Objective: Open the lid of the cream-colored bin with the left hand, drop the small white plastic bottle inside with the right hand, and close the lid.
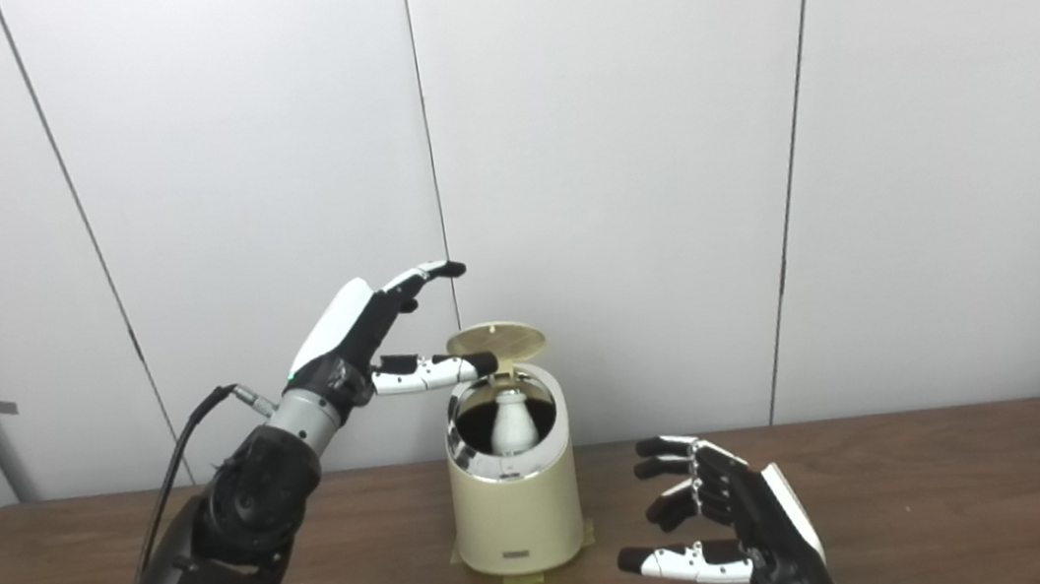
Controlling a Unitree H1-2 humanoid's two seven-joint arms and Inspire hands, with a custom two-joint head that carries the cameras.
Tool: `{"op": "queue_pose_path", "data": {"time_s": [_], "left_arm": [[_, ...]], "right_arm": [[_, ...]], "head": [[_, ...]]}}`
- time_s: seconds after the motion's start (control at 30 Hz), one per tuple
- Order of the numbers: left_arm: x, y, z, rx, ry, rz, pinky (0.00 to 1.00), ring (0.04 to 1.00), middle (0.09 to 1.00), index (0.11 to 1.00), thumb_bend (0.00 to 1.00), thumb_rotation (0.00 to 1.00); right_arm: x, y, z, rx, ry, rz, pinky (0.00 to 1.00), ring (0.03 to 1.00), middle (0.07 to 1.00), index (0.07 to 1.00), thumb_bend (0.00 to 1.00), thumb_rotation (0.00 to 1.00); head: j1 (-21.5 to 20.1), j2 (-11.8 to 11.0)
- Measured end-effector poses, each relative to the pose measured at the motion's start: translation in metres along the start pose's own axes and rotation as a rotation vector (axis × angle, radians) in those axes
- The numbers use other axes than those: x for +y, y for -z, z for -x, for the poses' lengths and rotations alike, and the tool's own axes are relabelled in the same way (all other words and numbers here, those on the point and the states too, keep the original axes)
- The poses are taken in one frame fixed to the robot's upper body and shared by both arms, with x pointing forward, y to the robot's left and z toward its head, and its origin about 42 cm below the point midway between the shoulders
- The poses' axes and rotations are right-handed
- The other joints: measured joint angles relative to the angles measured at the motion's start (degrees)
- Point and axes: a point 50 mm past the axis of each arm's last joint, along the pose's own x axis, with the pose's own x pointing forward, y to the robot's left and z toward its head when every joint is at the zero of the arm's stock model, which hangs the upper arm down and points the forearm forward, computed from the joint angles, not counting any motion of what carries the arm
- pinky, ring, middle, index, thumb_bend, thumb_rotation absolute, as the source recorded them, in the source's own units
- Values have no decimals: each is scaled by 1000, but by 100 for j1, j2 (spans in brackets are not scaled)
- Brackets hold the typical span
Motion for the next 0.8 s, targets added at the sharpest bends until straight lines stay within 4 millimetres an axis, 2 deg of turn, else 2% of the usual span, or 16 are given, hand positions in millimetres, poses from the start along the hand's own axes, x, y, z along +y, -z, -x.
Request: {"op": "queue_pose_path", "data": {"time_s": [0.17,0.27,0.4,0.57,0.8], "left_arm": [[-11,5,-1,21,66,-58,862,949,920,889,947,504],[-15,4,-1,19,105,-72,976,992,908,875,949,493],[-18,4,0,17,151,-110,999,1000,872,830,975,501],[-8,-2,5,-12,182,-183,1000,988,812,784,998,527],[1,-14,12,-57,199,-224,1000,986,812,779,986,544]], "right_arm": [[1,-1,0,-4,-2,2,434,508,660,695,753,120],[0,-4,0,-15,1,3,451,532,657,692,749,126],[0,-5,0,-16,3,4,486,537,657,690,747,143],[-1,-5,0,-15,4,10,455,527,657,690,733,151],[0,-3,0,11,3,10,457,533,659,693,725,129]], "head": [[-35,26],[-44,44],[-62,53],[-62,62],[-70,88]]}}
